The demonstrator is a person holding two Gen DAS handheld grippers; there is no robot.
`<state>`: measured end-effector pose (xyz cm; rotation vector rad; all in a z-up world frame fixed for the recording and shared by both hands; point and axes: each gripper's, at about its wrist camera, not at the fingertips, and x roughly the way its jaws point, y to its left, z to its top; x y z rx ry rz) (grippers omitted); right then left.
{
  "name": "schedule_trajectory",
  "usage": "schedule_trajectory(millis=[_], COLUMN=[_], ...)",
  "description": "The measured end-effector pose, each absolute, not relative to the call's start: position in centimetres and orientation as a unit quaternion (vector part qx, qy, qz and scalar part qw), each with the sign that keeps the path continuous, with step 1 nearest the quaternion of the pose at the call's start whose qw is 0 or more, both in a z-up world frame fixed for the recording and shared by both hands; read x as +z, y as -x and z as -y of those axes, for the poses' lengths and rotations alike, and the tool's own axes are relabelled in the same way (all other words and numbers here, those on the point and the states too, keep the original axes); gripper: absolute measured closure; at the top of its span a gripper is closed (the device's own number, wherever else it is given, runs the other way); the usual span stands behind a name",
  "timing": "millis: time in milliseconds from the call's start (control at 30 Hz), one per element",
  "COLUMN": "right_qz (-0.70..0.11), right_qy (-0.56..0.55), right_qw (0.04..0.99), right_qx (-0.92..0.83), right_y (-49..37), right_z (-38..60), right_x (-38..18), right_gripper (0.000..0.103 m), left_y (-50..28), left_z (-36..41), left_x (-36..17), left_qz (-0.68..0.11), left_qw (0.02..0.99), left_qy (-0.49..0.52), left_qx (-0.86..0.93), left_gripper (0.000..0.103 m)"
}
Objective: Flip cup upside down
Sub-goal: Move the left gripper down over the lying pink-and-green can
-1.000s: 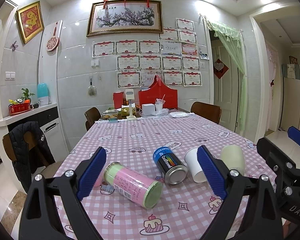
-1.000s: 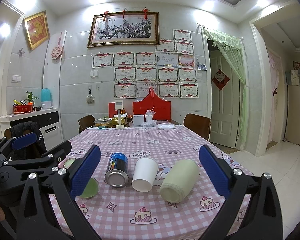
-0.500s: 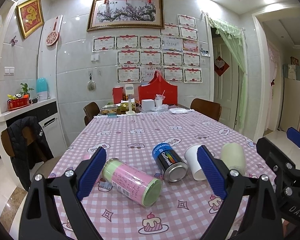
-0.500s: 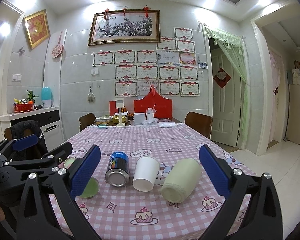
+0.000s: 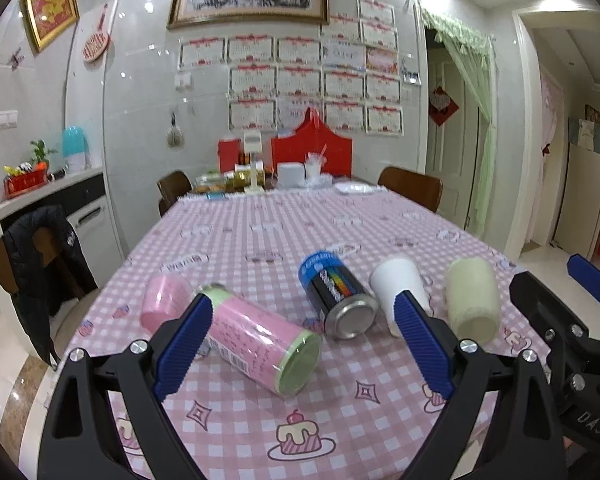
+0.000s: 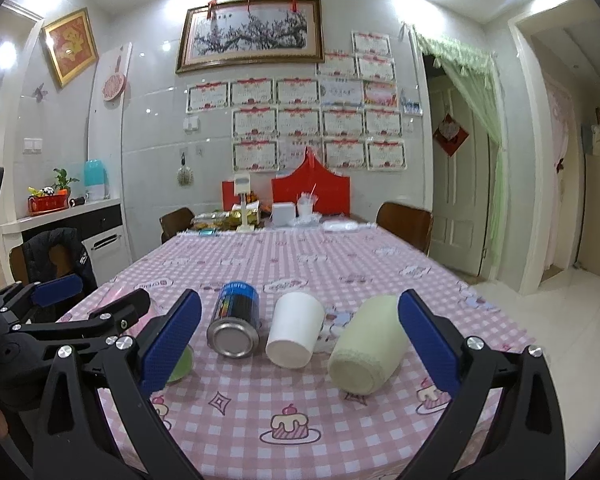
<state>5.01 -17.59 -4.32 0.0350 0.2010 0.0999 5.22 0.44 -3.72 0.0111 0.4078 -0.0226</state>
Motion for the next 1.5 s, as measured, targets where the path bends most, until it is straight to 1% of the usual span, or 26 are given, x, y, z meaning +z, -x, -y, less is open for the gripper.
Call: schedule_trajectory(millis=[167,333,433,667,800,1033,1267,1500], right_qz=[-0.128,-0.153,-0.168,-0.180,-0.183,-0.190,-0.193,-0.194], right_qy=[-0.027,-0.038,-0.046,-0.061,-0.066,-0.071,-0.069,-0.062], right_qw=[0.990,0.987,0.984,0.981,0.980,0.978,0.978,0.978], right_qx=[0.047,0.041,0.040,0.042,0.043,0.048,0.046,0.043], right_y=[-6.7,-8.1,-9.0,-10.5,-11.1,-11.7,-12.0,-12.2], right_z=[18.3,19.1,19.5,20.2,20.6,20.8,20.4,20.1], right_x=[-6.0,-7.4,-8.1,-8.9,-9.2,-9.4,-9.6,-9.4], right_gripper=[0.008,0.008,0.008,0.008,0.008,0.008,0.008,0.008], left_y=[-7.2,-9.6,-10.9,-13.5,-15.9,-17.1,-16.2,-17.3], left_z=[-1.5,-3.4,-3.3,-2.5,-2.4,-3.0,-4.8,-5.4], left_x=[-5.4,-7.5,-8.6,-9.1,-9.7,-10.9,-11.6,-12.2], left_qz=[-0.241,-0.292,-0.314,-0.333,-0.362,-0.394,-0.400,-0.400], left_qw=[0.970,0.955,0.948,0.940,0.928,0.914,0.909,0.910], left_qy=[0.004,0.043,0.049,0.055,0.051,0.049,0.050,0.061], left_qx=[0.008,0.025,0.027,0.041,0.077,0.085,0.101,0.090], left_gripper=[0.012,0.012,0.012,0.012,0.012,0.012,0.012,0.012])
